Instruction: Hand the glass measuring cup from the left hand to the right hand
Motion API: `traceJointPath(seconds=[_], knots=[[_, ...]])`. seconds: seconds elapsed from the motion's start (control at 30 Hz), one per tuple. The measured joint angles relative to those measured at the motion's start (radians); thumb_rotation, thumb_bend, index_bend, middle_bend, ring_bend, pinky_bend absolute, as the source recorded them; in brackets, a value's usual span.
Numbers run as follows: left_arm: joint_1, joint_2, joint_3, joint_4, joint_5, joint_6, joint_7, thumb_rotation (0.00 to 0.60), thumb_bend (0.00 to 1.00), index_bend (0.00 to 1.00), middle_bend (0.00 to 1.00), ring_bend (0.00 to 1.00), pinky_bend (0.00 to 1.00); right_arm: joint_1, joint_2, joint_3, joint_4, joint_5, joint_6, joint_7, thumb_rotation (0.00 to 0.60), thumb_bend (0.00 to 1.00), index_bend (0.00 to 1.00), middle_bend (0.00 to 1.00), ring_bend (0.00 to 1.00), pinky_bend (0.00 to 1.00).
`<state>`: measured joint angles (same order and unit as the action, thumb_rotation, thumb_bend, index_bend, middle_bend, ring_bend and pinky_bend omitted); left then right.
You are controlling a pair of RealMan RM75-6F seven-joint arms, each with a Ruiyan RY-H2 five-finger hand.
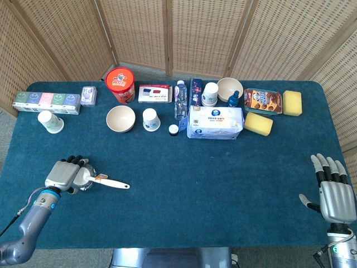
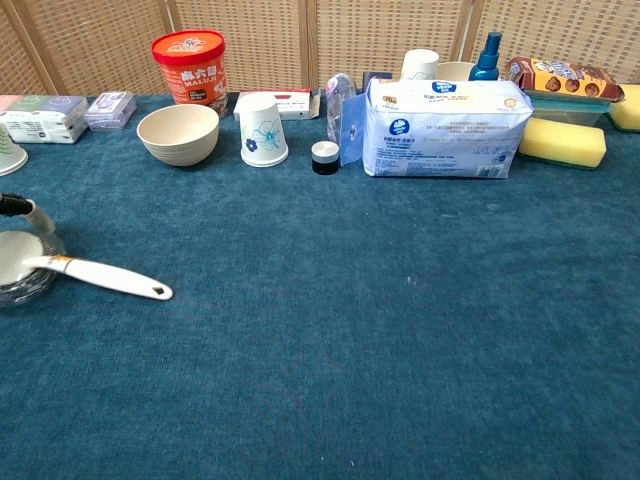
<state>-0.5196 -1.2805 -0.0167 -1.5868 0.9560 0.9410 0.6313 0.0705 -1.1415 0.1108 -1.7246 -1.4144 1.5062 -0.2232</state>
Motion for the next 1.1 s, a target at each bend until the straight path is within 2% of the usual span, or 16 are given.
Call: traceJointPath(seconds=[0.13, 0.5, 0.93, 1.1], knots=[[0.0, -0.013, 0.005, 0.007, -0.005, 0.026, 0.004, 0.6, 0.0, 0.37, 0.34, 0.3, 0.4, 0.0, 0.001, -0.001, 0.0, -0.001, -0.001, 0.002, 0.6, 0.0, 0.0, 0.0, 0.0, 0.0], [-0.002, 0.006, 0.007, -0.006, 0.008, 0.03, -0.054, 0.6, 0.0, 0.39, 0.37, 0.32, 0.41, 0.001, -0.001, -0.006, -0.002, -0.003, -0.005, -0.006, 0.6, 0.0, 0.0, 0.0, 0.0, 0.0], [-0.03, 0.15, -0.061, -0.154, 0.001, -0.045, -0.256, 0.6, 0.0, 0.39, 0.37, 0.32, 0.41, 0.011, -0.008, -0.028, -0.011, -0.032, -0.027, -0.026, 0.6, 0.0, 0.0, 0.0, 0.0, 0.0], [-0.073, 0.182, -0.079, -0.207, -0.036, -0.078, -0.253, 0.6, 0.0, 0.39, 0.37, 0.31, 0.41, 0.026, 0.0, -0.042, -0.05, -0.041, -0.066, -0.048, 0.6, 0.0, 0.0, 0.0, 0.0, 0.0]])
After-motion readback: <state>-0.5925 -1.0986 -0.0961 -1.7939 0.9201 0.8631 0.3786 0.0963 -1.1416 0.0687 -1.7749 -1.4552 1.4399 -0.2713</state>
